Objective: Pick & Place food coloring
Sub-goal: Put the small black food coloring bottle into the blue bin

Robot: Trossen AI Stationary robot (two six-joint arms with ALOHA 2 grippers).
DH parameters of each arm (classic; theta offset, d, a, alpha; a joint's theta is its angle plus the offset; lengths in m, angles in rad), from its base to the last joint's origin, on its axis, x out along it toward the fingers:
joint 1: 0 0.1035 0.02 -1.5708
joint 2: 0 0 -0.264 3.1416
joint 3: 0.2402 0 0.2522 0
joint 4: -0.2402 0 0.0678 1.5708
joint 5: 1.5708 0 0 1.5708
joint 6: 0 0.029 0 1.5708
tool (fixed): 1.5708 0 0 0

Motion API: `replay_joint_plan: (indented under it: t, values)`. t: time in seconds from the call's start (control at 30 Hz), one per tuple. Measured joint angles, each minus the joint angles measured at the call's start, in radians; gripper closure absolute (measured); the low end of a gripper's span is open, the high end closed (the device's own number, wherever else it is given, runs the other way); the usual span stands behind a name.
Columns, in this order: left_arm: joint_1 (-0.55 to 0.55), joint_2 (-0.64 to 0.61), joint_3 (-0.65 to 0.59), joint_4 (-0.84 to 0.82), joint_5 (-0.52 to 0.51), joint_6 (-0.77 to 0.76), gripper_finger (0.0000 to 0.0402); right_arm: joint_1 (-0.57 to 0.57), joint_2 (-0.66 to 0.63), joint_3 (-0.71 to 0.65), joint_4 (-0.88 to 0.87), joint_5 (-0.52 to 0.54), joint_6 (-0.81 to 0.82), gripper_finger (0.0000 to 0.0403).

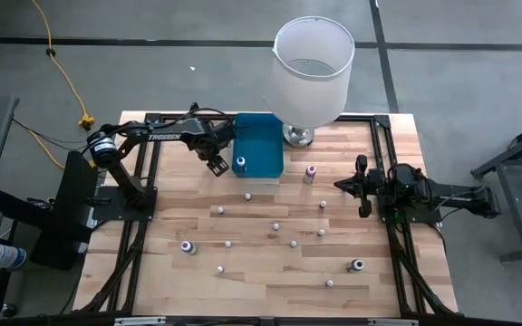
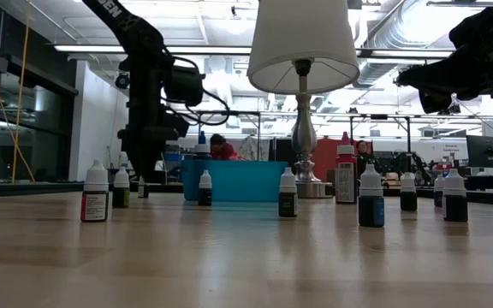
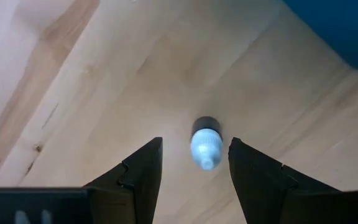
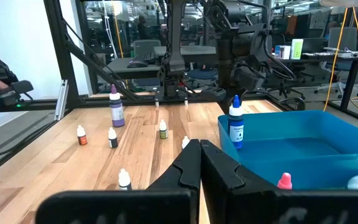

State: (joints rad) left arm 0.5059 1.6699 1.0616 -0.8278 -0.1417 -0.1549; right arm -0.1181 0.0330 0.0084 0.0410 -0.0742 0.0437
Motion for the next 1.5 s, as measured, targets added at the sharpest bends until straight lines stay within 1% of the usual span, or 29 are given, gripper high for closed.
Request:
replay_joint_plan:
  t: [0.33, 0.5, 0.7, 0.83, 1.1, 1.17, 1.37, 1.5]
  values:
    - [0.012, 0.003, 0.000, 0.014, 0.013, 0.024, 0.0227, 0.000, 0.000, 0.000, 0.000, 0.000, 0.000, 0.0402]
    - [0.011, 0.016, 0.000, 0.019, 0.051, 0.027, 0.0227, 0.000, 0.000, 0.000, 0.000, 0.000, 0.000, 0.0402]
    - [0.011, 0.037, -0.001, 0.014, 0.046, 0.028, 0.0229, 0.000, 0.000, 0.000, 0.000, 0.000, 0.000, 0.0402]
    - [0.011, 0.037, -0.001, 0.018, 0.030, 0.028, 0.0254, 0.000, 0.000, 0.000, 0.000, 0.000, 0.000, 0.0402]
    - [0.011, 0.036, 0.000, 0.018, 0.026, 0.054, 0.0343, 0.000, 0.000, 0.000, 0.000, 0.000, 0.000, 0.0402]
    - [0.011, 0.035, 0.000, 0.018, 0.026, 0.061, 0.0359, 0.000, 0.000, 0.000, 0.000, 0.000, 0.000, 0.0402]
    - [0.011, 0.012, 0.002, 0.011, 0.026, 0.082, 0.0361, 0.000, 0.000, 0.000, 0.000, 0.000, 0.000, 0.0402]
    - [0.012, -0.015, 0.045, -0.009, 0.018, 0.092, 0.0355, 0.000, 0.000, 0.000, 0.000, 0.000, 0.000, 0.0402]
